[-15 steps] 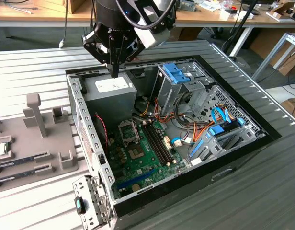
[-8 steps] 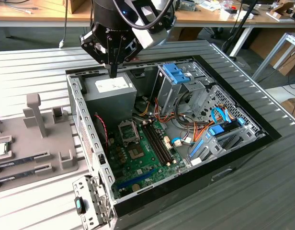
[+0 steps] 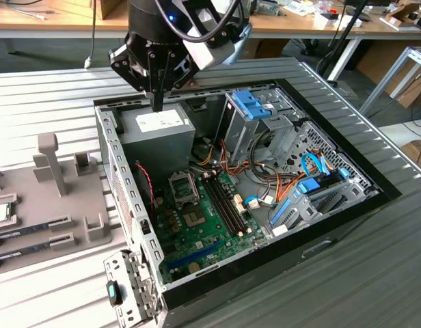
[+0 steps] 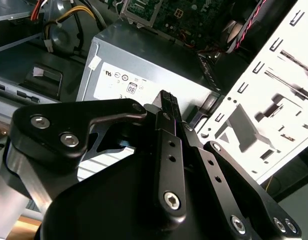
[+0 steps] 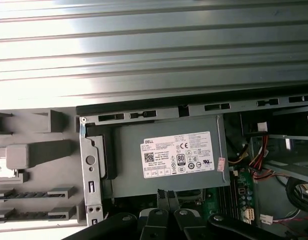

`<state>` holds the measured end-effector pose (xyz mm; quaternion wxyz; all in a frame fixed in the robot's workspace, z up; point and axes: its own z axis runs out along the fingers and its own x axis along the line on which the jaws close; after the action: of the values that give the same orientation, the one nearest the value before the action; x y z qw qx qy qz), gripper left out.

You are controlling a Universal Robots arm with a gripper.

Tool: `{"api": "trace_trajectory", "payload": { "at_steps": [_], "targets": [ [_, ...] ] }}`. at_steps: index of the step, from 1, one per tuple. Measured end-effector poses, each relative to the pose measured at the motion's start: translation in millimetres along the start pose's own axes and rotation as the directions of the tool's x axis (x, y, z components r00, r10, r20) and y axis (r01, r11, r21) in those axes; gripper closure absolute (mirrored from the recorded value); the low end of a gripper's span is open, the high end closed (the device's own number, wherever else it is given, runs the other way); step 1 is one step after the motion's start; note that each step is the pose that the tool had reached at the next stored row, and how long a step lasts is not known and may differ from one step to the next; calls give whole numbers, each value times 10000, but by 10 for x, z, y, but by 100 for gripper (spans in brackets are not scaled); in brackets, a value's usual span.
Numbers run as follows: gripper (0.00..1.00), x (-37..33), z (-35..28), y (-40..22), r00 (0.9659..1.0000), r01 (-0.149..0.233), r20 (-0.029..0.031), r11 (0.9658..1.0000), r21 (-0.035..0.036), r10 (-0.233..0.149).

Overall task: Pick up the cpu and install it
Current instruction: 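Reach for the cpu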

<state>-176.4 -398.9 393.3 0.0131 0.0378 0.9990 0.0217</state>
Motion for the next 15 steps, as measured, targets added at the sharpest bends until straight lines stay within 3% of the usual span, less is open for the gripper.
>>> {"api": "trace_trajectory", "payload": {
  "at_steps": [15],
  "targets": [
    [89,134,-4,-10,10000,-1,0,10000,0,1]
  ]
}}
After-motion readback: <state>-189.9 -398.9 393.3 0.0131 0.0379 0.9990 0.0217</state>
